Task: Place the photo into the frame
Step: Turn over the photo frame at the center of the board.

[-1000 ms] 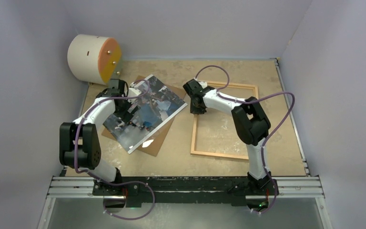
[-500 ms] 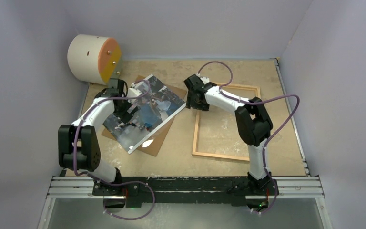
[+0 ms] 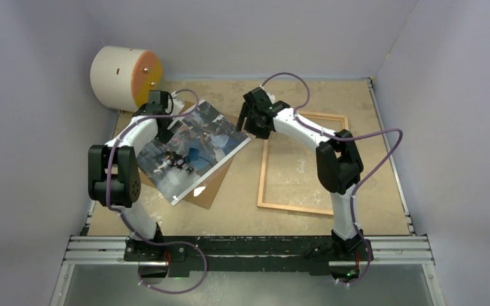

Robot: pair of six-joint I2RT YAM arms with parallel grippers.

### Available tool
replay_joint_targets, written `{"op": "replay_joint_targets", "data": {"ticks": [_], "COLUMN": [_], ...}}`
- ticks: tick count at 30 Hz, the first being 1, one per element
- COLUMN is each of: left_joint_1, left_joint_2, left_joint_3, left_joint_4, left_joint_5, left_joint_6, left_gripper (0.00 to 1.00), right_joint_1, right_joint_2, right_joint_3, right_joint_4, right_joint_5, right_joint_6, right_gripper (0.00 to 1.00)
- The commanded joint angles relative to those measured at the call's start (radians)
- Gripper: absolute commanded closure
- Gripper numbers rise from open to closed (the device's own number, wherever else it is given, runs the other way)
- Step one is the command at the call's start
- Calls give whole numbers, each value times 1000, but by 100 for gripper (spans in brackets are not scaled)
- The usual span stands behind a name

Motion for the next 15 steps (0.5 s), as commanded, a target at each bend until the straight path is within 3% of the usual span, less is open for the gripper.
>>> {"op": "replay_joint_targets", "data": {"ticks": [1,15], "left_joint_1": [8,8], "left_joint_2": [20,101], "left_joint_3": [-47,-176], "left_joint_4": [151,234], "left_joint_5": [-156,-155], "left_joint_6": [-14,-21], "left_gripper": [11,16], "right_joint_1": [-6,-44], "right_joint_2": [57,111], "right_joint_3": [34,-56], "right_joint_4": [-5,48], "right_joint_5": [-67,1], "right_joint_6": [82,209], "right_gripper": [23,22]}}
